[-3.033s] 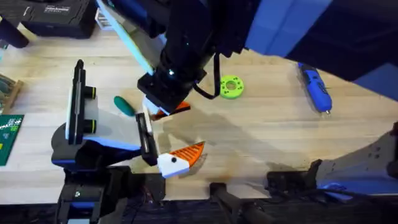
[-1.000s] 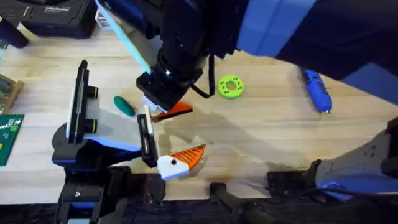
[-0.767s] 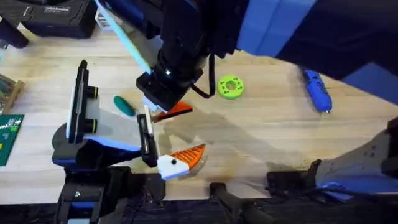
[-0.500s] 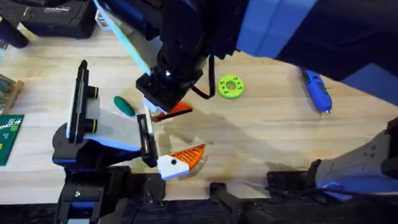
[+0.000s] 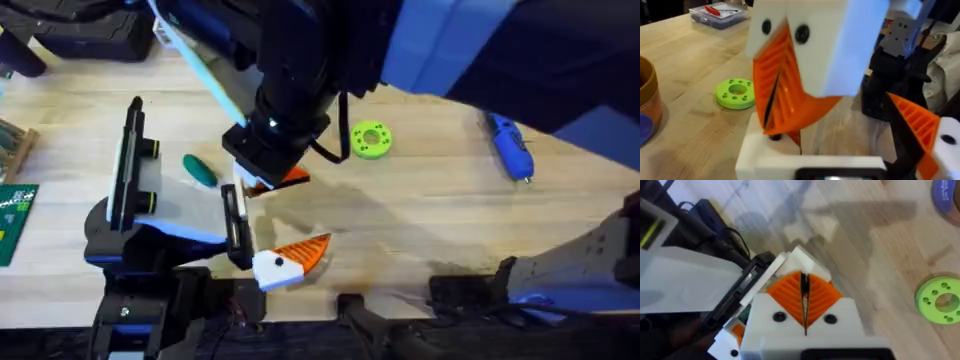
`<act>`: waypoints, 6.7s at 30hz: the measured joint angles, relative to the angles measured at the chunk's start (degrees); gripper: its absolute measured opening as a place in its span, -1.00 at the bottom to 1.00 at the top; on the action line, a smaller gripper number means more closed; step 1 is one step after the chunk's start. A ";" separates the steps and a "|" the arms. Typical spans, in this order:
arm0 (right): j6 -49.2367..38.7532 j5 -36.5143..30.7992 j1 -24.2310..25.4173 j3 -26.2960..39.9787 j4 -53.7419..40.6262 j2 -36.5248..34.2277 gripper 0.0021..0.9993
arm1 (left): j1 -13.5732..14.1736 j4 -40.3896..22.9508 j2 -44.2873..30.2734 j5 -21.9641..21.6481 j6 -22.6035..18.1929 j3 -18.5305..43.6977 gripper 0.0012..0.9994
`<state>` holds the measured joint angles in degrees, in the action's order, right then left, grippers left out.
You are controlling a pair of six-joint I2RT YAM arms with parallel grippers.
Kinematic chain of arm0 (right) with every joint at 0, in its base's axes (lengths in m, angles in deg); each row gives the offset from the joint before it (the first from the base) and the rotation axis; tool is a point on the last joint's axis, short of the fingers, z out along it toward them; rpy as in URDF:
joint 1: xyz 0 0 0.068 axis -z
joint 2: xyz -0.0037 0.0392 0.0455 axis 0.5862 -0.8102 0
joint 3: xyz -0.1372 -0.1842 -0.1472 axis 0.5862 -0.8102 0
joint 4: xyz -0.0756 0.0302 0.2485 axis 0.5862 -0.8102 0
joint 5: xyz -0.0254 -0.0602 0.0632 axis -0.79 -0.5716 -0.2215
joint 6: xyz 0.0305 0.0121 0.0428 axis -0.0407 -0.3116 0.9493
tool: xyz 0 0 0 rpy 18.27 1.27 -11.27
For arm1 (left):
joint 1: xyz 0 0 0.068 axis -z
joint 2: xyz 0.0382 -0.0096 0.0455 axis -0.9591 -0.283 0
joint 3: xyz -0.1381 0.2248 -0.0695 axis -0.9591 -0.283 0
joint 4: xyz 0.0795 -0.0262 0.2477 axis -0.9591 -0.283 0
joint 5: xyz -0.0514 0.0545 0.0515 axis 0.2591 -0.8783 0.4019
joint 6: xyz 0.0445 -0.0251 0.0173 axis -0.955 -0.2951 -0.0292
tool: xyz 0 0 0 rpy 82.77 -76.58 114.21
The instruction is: Pick up the gripper from the table and insert it into the empty holder that is missing its gripper. Then pick up a screw, insert it into the mounting hole, and use the screwdriver to tighten it. Finally, clean up the table by picking up the vegetable and placing it into the bucket.
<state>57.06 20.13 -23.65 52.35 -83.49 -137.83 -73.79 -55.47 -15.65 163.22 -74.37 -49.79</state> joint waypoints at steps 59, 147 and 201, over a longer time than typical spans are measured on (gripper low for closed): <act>0.71 5.80 2.91 -1.44 4.37 -0.54 -1.00 | -0.07 -0.31 0.00 -1.70 0.18 -0.02 0.97; -38.12 28.75 34.41 -38.95 2.91 39.07 0.99 | -0.07 1.57 -0.04 -4.45 -2.03 0.00 -0.99; -46.00 -0.90 81.58 -38.93 31.08 1.93 0.69 | -0.07 1.57 -0.02 -5.49 -2.03 0.00 -0.99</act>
<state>11.06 19.22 57.93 13.42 -52.41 -135.90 -73.86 -53.90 -15.67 157.73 -76.41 -49.79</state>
